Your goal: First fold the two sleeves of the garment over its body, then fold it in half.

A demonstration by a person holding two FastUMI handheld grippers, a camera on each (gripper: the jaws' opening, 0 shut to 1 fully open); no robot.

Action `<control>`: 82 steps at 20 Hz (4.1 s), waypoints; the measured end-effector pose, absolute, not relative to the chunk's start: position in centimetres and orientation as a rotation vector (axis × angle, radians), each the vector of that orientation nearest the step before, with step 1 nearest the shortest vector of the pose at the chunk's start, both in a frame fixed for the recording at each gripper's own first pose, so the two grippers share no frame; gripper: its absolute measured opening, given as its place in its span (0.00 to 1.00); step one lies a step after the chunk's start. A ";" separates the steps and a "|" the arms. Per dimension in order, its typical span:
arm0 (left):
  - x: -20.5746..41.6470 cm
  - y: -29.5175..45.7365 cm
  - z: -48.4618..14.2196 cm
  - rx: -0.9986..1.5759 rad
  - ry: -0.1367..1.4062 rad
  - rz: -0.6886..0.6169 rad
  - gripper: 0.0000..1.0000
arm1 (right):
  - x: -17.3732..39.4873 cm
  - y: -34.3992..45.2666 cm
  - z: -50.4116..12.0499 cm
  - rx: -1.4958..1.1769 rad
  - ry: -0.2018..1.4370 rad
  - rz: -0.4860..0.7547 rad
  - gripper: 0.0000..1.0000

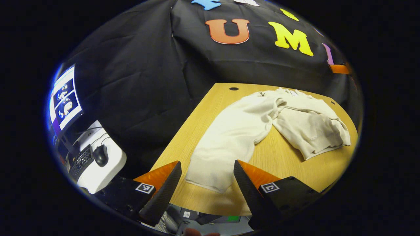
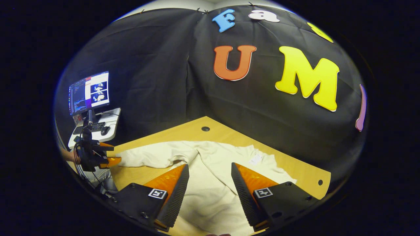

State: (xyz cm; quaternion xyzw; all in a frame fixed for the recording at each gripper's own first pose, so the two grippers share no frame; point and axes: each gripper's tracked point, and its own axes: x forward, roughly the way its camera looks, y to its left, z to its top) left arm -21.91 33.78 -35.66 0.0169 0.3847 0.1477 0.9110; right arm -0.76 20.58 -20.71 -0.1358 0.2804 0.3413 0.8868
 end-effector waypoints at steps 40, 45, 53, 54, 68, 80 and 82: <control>0.7 20.6 -15.4 -0.182 0.501 0.011 0.03 | 1.2 5.4 -11.7 0.086 0.479 0.324 0.83; 6.9 13.2 -11.5 -0.159 0.440 -0.161 0.03 | 0.2 -0.6 -11.2 0.131 0.459 0.199 0.83; 11.9 -3.7 -11.9 -0.095 0.466 -0.526 0.03 | -3.3 -9.0 -9.5 0.156 0.410 0.017 0.86; 12.0 -5.8 -12.7 -0.087 0.483 -0.571 0.02 | -3.9 -10.1 -9.4 0.154 0.410 -0.010 0.85; 14.1 -18.9 -32.6 -0.011 0.745 -0.726 0.03 | -9.5 -17.8 -10.0 0.084 0.521 -0.236 0.86; 14.1 -17.5 -37.4 -0.031 0.777 -0.584 0.63 | -8.1 -14.3 -10.2 0.043 0.557 -0.187 0.86; 13.2 -15.2 -36.3 -0.024 0.764 -0.523 1.00 | -7.4 -12.8 -10.3 0.039 0.546 -0.152 0.86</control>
